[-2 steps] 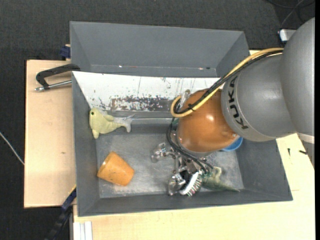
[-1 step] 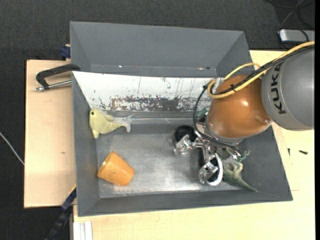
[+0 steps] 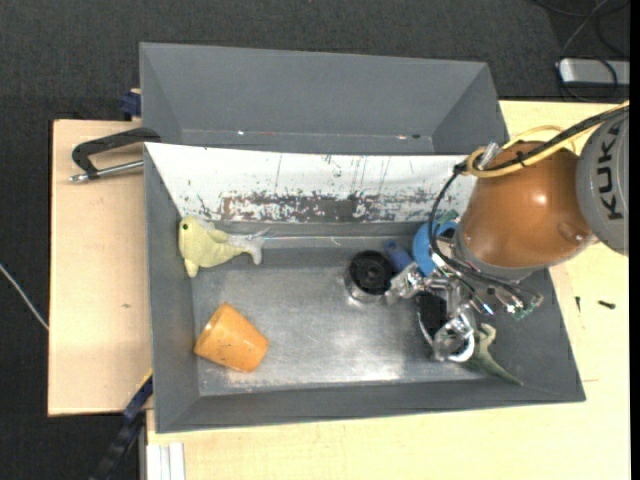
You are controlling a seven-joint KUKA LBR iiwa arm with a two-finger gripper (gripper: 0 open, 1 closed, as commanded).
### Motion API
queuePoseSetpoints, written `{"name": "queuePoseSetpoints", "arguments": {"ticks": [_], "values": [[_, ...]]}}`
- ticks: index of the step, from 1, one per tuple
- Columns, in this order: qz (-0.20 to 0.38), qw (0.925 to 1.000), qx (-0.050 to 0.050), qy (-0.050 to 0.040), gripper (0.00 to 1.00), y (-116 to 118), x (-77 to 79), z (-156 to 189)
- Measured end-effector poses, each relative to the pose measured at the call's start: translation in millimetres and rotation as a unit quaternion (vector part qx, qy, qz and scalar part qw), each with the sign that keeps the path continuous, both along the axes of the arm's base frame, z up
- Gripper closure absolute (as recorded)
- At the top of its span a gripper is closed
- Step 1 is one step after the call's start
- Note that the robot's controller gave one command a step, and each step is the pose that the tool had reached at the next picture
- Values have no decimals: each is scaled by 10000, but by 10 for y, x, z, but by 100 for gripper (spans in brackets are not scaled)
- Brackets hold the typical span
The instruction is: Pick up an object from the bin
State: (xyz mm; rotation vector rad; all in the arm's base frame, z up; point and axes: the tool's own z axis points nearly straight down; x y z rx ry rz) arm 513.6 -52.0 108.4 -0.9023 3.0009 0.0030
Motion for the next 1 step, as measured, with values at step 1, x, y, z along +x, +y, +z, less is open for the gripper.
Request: {"name": "queuePoseSetpoints", "arguments": {"ticks": [1], "values": [[277, 9993, 87, 248, 0, -653, 583, -157]]}}
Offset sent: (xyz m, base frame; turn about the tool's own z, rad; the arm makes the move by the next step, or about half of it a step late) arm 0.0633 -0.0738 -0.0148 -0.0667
